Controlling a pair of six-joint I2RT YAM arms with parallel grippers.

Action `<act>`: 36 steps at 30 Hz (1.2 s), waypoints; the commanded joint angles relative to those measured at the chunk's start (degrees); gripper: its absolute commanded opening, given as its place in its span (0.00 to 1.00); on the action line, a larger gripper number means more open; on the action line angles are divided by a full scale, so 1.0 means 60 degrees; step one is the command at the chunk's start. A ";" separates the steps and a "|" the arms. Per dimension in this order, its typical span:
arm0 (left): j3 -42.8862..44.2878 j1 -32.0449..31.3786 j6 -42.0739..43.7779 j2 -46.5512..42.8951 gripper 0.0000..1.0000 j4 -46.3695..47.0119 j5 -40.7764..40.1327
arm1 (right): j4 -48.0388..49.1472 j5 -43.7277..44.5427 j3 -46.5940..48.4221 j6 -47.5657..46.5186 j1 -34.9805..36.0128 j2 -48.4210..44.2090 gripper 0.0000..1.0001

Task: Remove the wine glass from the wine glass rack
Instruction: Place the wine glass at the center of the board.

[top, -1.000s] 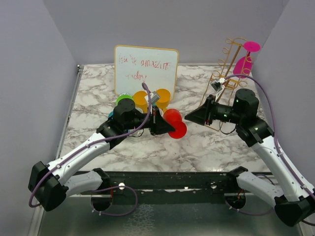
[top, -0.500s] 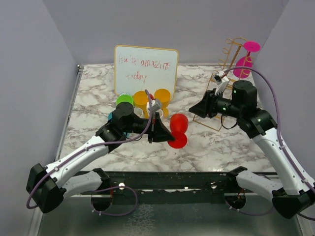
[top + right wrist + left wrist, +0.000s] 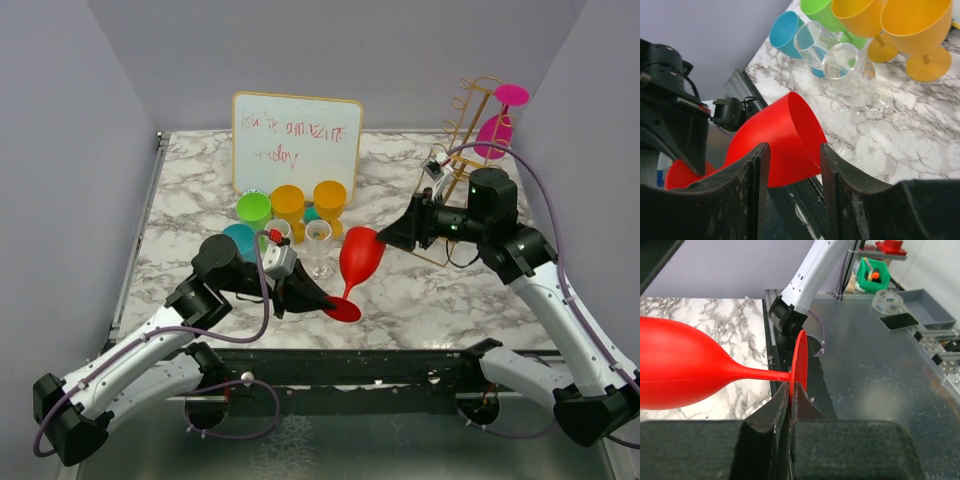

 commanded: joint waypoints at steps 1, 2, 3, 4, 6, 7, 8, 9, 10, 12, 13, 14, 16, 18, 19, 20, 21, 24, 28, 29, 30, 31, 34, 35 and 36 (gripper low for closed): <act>-0.0194 -0.0059 0.1085 0.0175 0.00 0.0017 0.0701 | 0.0949 -0.1114 -0.0268 0.0364 -0.0013 -0.0110 0.50; -0.0175 -0.0059 0.1174 0.0239 0.00 -0.0026 0.0789 | 0.1069 -0.1242 -0.0323 0.0398 -0.0013 -0.0101 0.51; -0.0167 -0.0059 0.1303 0.0289 0.00 -0.0049 0.0884 | 0.1099 -0.1358 -0.0356 0.0404 -0.0013 -0.0053 0.52; -0.0173 -0.0059 0.1474 0.0313 0.00 -0.0061 0.0985 | 0.1084 -0.1481 -0.0354 0.0387 -0.0013 0.0014 0.52; -0.0240 -0.0059 0.1919 0.0248 0.00 -0.0124 0.1068 | 0.0861 -0.1659 -0.0350 0.0242 -0.0012 0.0175 0.52; -0.0274 -0.0059 0.2227 0.0208 0.00 -0.0140 0.1149 | 0.0736 -0.1625 -0.0346 0.0156 -0.0013 0.0238 0.53; -0.0307 -0.0059 0.2531 0.0179 0.00 -0.0142 0.1318 | 0.0667 -0.1589 -0.0357 0.0063 -0.0010 0.0286 0.53; -0.0352 -0.0059 0.2791 0.0117 0.00 -0.0143 0.1459 | 0.0693 -0.1601 -0.0433 -0.0033 -0.0013 0.0305 0.52; -0.0398 -0.0059 0.3012 0.0092 0.00 -0.0143 0.1608 | 0.0737 -0.1570 -0.0509 -0.0065 -0.0013 0.0297 0.52; -0.0457 -0.0061 0.3289 0.0082 0.00 -0.0143 0.1832 | 0.1045 -0.1695 -0.0689 0.0049 -0.0013 0.0248 0.52; -0.0469 -0.0060 0.3325 0.0092 0.00 -0.0143 0.1842 | 0.1224 -0.1907 -0.0790 0.0108 -0.0013 0.0244 0.52; -0.0465 -0.0059 0.3318 0.0144 0.00 -0.0143 0.1865 | 0.1382 -0.2187 -0.0844 0.0170 -0.0013 0.0251 0.51; -0.0433 -0.0059 0.3311 0.0245 0.00 -0.0143 0.1954 | 0.1558 -0.2841 -0.0899 0.0102 -0.0013 0.0318 0.49; -0.0442 -0.0067 0.3384 0.0296 0.00 -0.0175 0.2037 | 0.1443 -0.3345 -0.0842 -0.0095 -0.0013 0.0468 0.49; -0.0451 -0.0069 0.3472 0.0301 0.00 -0.0204 0.2049 | 0.1259 -0.3491 -0.0739 -0.0225 -0.0013 0.0559 0.49; -0.0465 -0.0066 0.3573 0.0317 0.00 -0.0256 0.2048 | 0.1161 -0.3657 -0.0649 -0.0305 -0.0015 0.0652 0.49; -0.0492 -0.0072 0.3688 0.0319 0.00 -0.0322 0.2048 | 0.1095 -0.3793 -0.0598 -0.0317 -0.0012 0.0741 0.49; -0.0598 -0.0068 0.4049 0.0283 0.00 -0.0449 0.2044 | 0.1022 -0.4025 -0.0521 -0.0304 -0.0013 0.0829 0.49; -0.0698 -0.0073 0.4404 0.0343 0.00 -0.0798 0.1931 | 0.1099 -0.4599 -0.0561 -0.0415 -0.0013 0.0743 0.42; -0.0714 -0.0061 0.4660 0.0348 0.00 -0.0944 0.2023 | 0.1111 -0.4742 -0.0607 -0.0435 -0.0013 0.0708 0.41; -0.0772 -0.0061 0.4835 0.0324 0.00 -0.1017 0.2155 | 0.1106 -0.4936 -0.0635 -0.0485 -0.0013 0.0675 0.39; -0.0837 -0.0072 0.4921 0.0296 0.00 -0.1034 0.2259 | 0.1096 -0.5185 -0.0646 -0.0521 -0.0013 0.0656 0.38; -0.0970 -0.0067 0.4896 0.0261 0.00 -0.1051 0.2072 | 0.0734 -0.5647 -0.0509 -0.0744 -0.0013 0.0653 0.37; -0.0982 -0.0071 0.4910 0.0255 0.00 -0.1055 0.2071 | 0.0683 -0.5794 -0.0509 -0.0769 -0.0013 0.0620 0.37; -0.0995 -0.0070 0.4932 0.0249 0.00 -0.1075 0.2075 | 0.0664 -0.5884 -0.0535 -0.0787 -0.0013 0.0589 0.38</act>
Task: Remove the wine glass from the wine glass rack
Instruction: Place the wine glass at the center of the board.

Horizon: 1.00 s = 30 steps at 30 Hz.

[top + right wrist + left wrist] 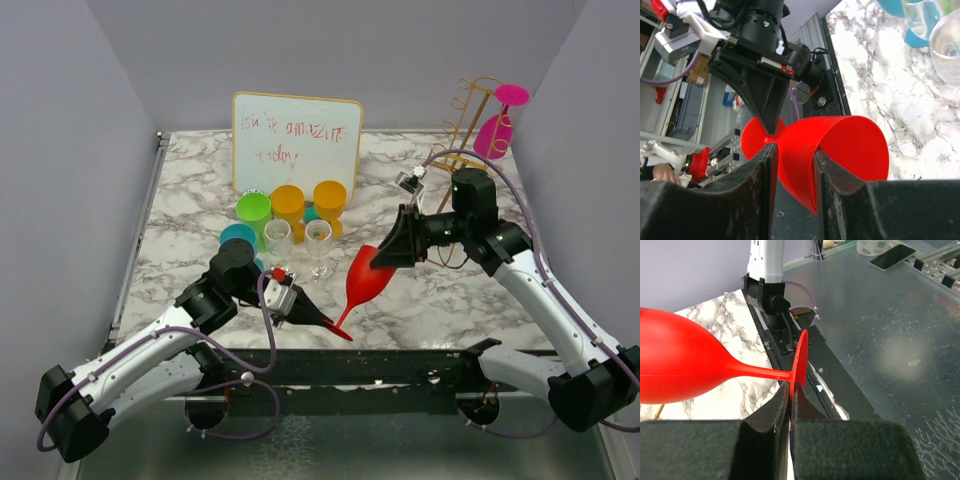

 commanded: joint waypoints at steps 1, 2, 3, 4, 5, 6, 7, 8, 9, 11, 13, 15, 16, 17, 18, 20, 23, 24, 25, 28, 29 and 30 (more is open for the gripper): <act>-0.0189 -0.0022 0.0525 -0.0084 0.00 -0.0216 0.0207 | -0.0444 -0.1229 0.0211 -0.0330 0.0016 -0.0239 0.40; -0.0204 -0.0027 0.0572 -0.0084 0.00 -0.0233 0.0184 | -0.0466 -0.1273 0.0198 -0.0360 0.0016 -0.0289 0.41; -0.0199 -0.0024 0.0617 -0.0074 0.00 -0.0275 0.0117 | -0.0478 -0.1335 0.0194 -0.0380 0.0016 -0.0319 0.41; -0.0206 -0.0031 0.0668 -0.0064 0.00 -0.0319 0.0057 | -0.0480 -0.1412 0.0194 -0.0384 0.0016 -0.0352 0.41; -0.0206 -0.0023 0.0702 -0.0057 0.00 -0.0348 0.0024 | -0.0492 -0.1513 0.0225 -0.0396 0.0016 -0.0370 0.41; -0.0195 -0.0027 0.0772 -0.0033 0.00 -0.0423 0.0002 | -0.0505 -0.1609 0.0242 -0.0412 0.0016 -0.0386 0.40; -0.0179 -0.0022 0.0806 -0.0008 0.00 -0.0482 0.0004 | -0.0534 -0.1655 0.0262 -0.0437 0.0016 -0.0398 0.39; -0.0154 -0.0023 0.0829 0.0001 0.00 -0.0508 -0.0008 | -0.0559 -0.1687 0.0287 -0.0442 0.0016 -0.0415 0.37; -0.0119 -0.0027 0.0852 0.0011 0.00 -0.0531 -0.0015 | -0.0564 -0.1724 0.0302 -0.0450 0.0016 -0.0417 0.35; -0.0117 -0.0021 0.0914 0.0003 0.00 -0.0550 -0.0086 | -0.0539 -0.1769 0.0325 -0.0447 0.0016 -0.0432 0.28; -0.0119 -0.0020 0.1018 -0.0026 0.00 -0.0582 -0.0158 | -0.0493 -0.1809 0.0326 -0.0397 0.0016 -0.0410 0.21; -0.0094 -0.0022 0.1110 -0.0074 0.00 -0.0613 -0.0203 | -0.0543 -0.1668 0.0378 -0.0351 0.0016 -0.0376 0.13; -0.0079 -0.0027 0.1134 -0.0110 0.00 -0.0616 -0.0268 | -0.0617 -0.1615 0.0422 -0.0399 0.0016 -0.0383 0.10; -0.0055 -0.0028 0.1130 -0.0127 0.00 -0.0616 -0.0273 | -0.0641 -0.1583 0.0453 -0.0458 0.0016 -0.0407 0.07; -0.0034 -0.0020 0.1137 -0.0139 0.00 -0.0616 -0.0237 | -0.0600 -0.1557 0.0437 -0.0463 0.0016 -0.0443 0.05; 0.0003 -0.0031 0.1142 -0.0124 0.00 -0.0650 -0.0311 | -0.0455 -0.1429 0.0414 -0.0373 0.0015 -0.0534 0.01; -0.0054 -0.0028 0.1147 -0.0257 0.34 -0.0659 -0.0541 | -0.0230 -0.1118 0.0374 -0.0234 0.0016 -0.0664 0.01; -0.0059 -0.0024 0.1126 -0.0345 0.49 -0.0656 -0.0642 | -0.0186 -0.0940 0.0346 -0.0194 0.0016 -0.0736 0.01; -0.0060 -0.0031 0.1113 -0.0429 0.56 -0.0656 -0.0728 | -0.0124 -0.0839 0.0304 -0.0156 0.0016 -0.0774 0.00; -0.0014 -0.0032 0.1018 -0.0592 0.60 -0.0653 -0.1096 | -0.0283 -0.0585 0.0318 -0.0253 0.0015 -0.0806 0.01; 0.0012 -0.0024 0.0865 -0.0598 0.62 -0.0646 -0.1244 | -0.0345 -0.0462 0.0325 -0.0260 0.0017 -0.0792 0.01; 0.0050 -0.0020 0.0706 -0.0565 0.66 -0.0649 -0.1369 | -0.0446 -0.0331 0.0336 -0.0340 0.0016 -0.0779 0.00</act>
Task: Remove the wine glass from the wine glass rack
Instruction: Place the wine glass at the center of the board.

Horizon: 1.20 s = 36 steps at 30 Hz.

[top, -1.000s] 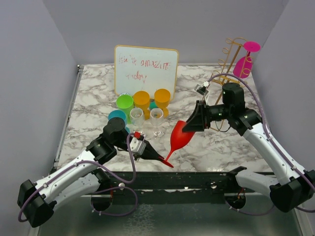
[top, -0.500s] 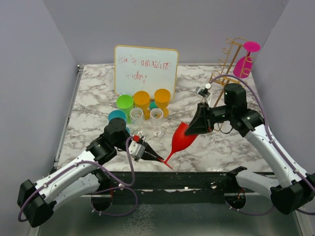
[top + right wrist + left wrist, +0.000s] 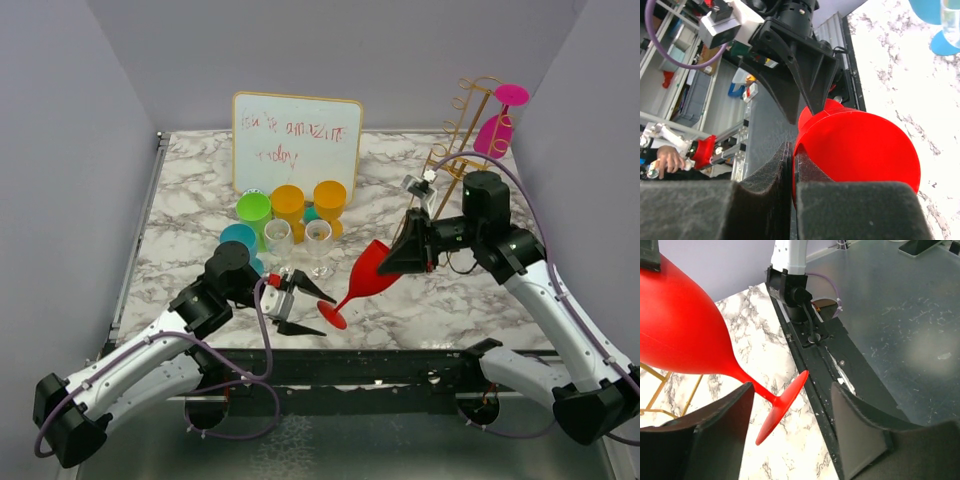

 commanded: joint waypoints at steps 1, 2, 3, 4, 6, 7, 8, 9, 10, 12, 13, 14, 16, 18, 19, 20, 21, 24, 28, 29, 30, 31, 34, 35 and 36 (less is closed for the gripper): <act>0.0157 -0.0010 -0.0535 -0.0151 0.80 -0.0008 -0.0788 | -0.0223 0.0816 0.0178 -0.0334 0.0027 -0.0076 0.00; 0.0165 -0.0006 -0.0720 -0.0100 0.96 0.0010 -0.0876 | -0.0412 0.1091 0.0206 -0.0449 0.0027 -0.0050 0.00; 0.0196 -0.0006 -0.0972 -0.0042 0.99 0.0014 -0.1021 | -0.0657 0.1513 0.0256 -0.0610 0.0027 -0.0012 0.00; 0.0251 -0.0006 -0.1250 0.0018 0.99 0.0014 -0.1262 | -0.1005 0.1896 0.0350 -0.0833 0.0030 0.0050 0.00; 0.0369 0.0002 -0.1750 0.0131 0.99 -0.0041 -0.1935 | -0.1813 0.2733 0.0586 -0.1311 0.0038 0.0253 0.01; 0.0419 -0.0007 -0.2084 0.0172 0.99 -0.0044 -0.2508 | -0.2253 0.3192 0.0761 -0.1514 0.0041 0.0390 0.01; 0.0482 0.0001 -0.2338 0.0210 0.99 -0.0072 -0.2986 | -0.2634 0.3691 0.0955 -0.1695 0.0049 0.0532 0.00; 0.0530 -0.0001 -0.2491 0.0238 0.99 -0.0090 -0.3354 | -0.2868 0.4193 0.1056 -0.1719 0.0073 0.0619 0.00; 0.0576 -0.0002 -0.2731 0.0264 0.99 -0.0045 -0.3667 | -0.2856 0.4653 0.1085 -0.1717 0.0159 0.0663 0.01; 0.0638 0.0003 -0.3487 0.0337 0.99 0.0242 -0.4376 | -0.2704 0.5470 0.1008 -0.1864 0.0484 0.0683 0.00; 0.0705 0.0003 -0.4139 0.0404 0.99 0.0325 -0.4842 | -0.2773 0.6257 0.1052 -0.1997 0.0814 0.0746 0.01; 0.0867 0.0003 -0.4556 0.0488 0.99 0.0271 -0.5314 | -0.2970 0.6953 0.1209 -0.2220 0.1141 0.0851 0.01; 0.1403 0.0003 -0.4880 0.0787 0.99 -0.0189 -0.6119 | -0.3265 0.8416 0.1528 -0.2393 0.1657 0.1141 0.00; 0.2080 0.0003 -0.5274 0.1178 0.99 -0.1098 -0.7290 | -0.3263 0.9092 0.1741 -0.2473 0.1995 0.1430 0.01; 0.2436 0.0003 -0.5555 0.1377 0.99 -0.1531 -0.7964 | -0.3083 0.9431 0.1742 -0.2472 0.2078 0.1521 0.01; 0.2781 0.0003 -0.5720 0.1565 0.99 -0.1962 -0.8471 | -0.2871 0.9668 0.1713 -0.2450 0.2154 0.1582 0.01; 0.3139 0.0014 -0.5697 0.1728 0.99 -0.2291 -0.8730 | -0.2647 0.9926 0.1636 -0.2449 0.2233 0.1608 0.00; 0.3590 0.0017 -0.5834 0.1781 0.99 -0.2621 -0.9250 | -0.2117 1.0557 0.1450 -0.2606 0.2432 0.1663 0.00; 0.3568 0.0017 -0.6266 0.1316 0.99 -0.2614 -1.0820 | -0.1721 1.0687 0.1360 -0.2781 0.2546 0.2004 0.01; 0.3496 0.0017 -0.6453 0.1120 0.99 -0.2621 -1.1507 | -0.1606 1.0725 0.1352 -0.2829 0.2592 0.2092 0.01; 0.3437 0.0014 -0.6632 0.1011 0.99 -0.2681 -1.2118 | -0.1480 1.0767 0.1346 -0.2867 0.2647 0.2191 0.01; 0.3408 0.0017 -0.6825 0.0944 0.99 -0.2844 -1.2696 | -0.1382 1.0739 0.1332 -0.2884 0.2700 0.2308 0.00; 0.3576 0.0017 -0.7085 0.0947 0.99 -0.3468 -1.3831 | -0.1196 1.1027 0.1418 -0.3256 0.2868 0.2721 0.01; 0.3654 0.0017 -0.7138 0.0969 0.99 -0.3653 -1.3976 | -0.1151 1.1275 0.1491 -0.3256 0.2925 0.2863 0.01; 0.3706 0.0017 -0.7220 0.1002 0.99 -0.3790 -1.4084 | -0.1140 1.1498 0.1579 -0.3279 0.2973 0.3017 0.00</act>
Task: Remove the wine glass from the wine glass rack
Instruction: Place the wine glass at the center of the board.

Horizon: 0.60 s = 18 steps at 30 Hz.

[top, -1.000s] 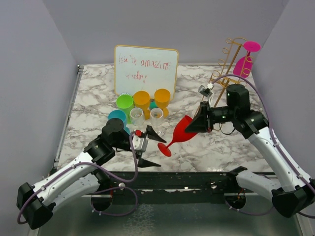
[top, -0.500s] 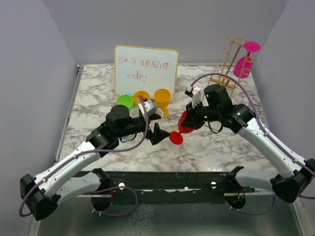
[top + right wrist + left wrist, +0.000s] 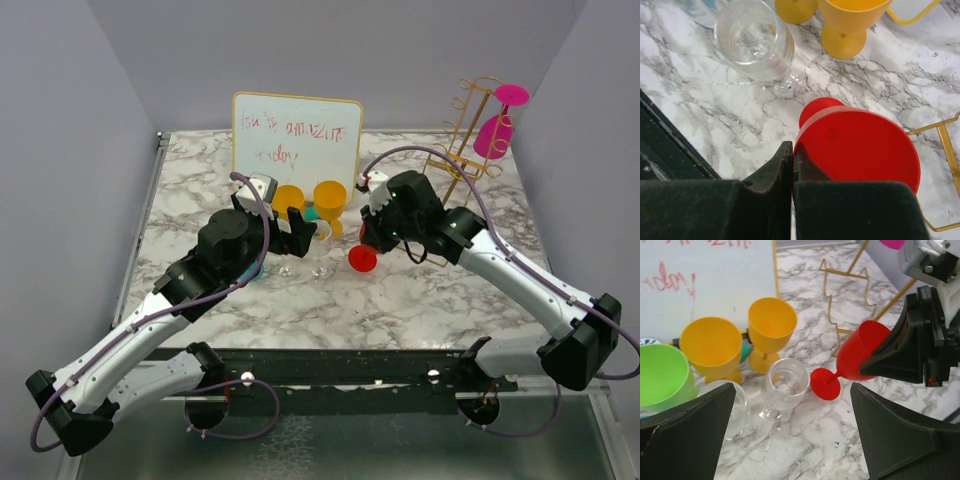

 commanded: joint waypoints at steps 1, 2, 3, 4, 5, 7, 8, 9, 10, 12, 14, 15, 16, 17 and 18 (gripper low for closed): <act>0.0290 -0.0001 -0.0704 0.0048 0.99 -0.1139 -0.2115 | 0.0550 0.1064 0.0181 -0.0451 0.0261 0.0588 0.01; 0.0317 -0.0001 -0.0712 0.0074 0.99 -0.1182 -0.2127 | 0.0629 0.1131 0.0208 -0.0513 0.0305 0.0695 0.00; 0.0340 -0.0001 -0.0700 0.0084 0.99 -0.1204 -0.2129 | 0.0723 0.1218 0.0226 -0.0561 0.0349 0.0793 0.00; 0.0367 0.0008 -0.0667 0.0120 0.99 -0.1225 -0.2105 | 0.0808 0.1260 0.0252 -0.0598 0.0406 0.0899 0.00; 0.0396 0.0013 -0.0568 0.0167 0.99 -0.1244 -0.2035 | 0.0861 0.1243 0.0277 -0.0636 0.0451 0.1016 0.00; 0.0492 0.0035 -0.0468 0.0295 0.99 -0.1379 -0.2016 | 0.0915 0.1254 0.0374 -0.0664 0.0523 0.1271 0.00; 0.0542 0.0053 -0.0464 0.0335 0.99 -0.1469 -0.2049 | 0.0915 0.1243 0.0448 -0.0653 0.0544 0.1376 0.00; 0.0584 0.0064 -0.0451 0.0381 0.99 -0.1538 -0.2066 | 0.0909 0.1243 0.0505 -0.0650 0.0564 0.1479 0.01; 0.0597 0.0082 -0.0450 0.0406 0.99 -0.1593 -0.2101 | 0.0954 0.1280 0.0545 -0.0639 0.0568 0.1576 0.01; 0.0588 0.0114 -0.0474 0.0426 0.99 -0.1629 -0.2142 | 0.1144 0.1378 0.0578 -0.0621 0.0596 0.1733 0.03; 0.0564 0.0130 -0.0492 0.0351 0.99 -0.1616 -0.2190 | 0.1209 0.1377 0.0680 -0.0609 0.0598 0.1916 0.03; 0.0569 0.0131 -0.0455 0.0319 0.99 -0.1623 -0.2225 | 0.1208 0.1377 0.0759 -0.0602 0.0598 0.2026 0.03; 0.0573 0.0131 -0.0371 0.0274 0.99 -0.1629 -0.2223 | 0.1197 0.1375 0.0831 -0.0616 0.0598 0.2129 0.03; 0.0581 0.0131 -0.0266 0.0230 0.99 -0.1648 -0.2231 | 0.1146 0.1379 0.0915 -0.0620 0.0601 0.2249 0.03; 0.0608 0.0131 -0.0199 0.0199 0.99 -0.1683 -0.2263 | 0.1097 0.1361 0.1015 -0.0627 0.0611 0.2361 0.04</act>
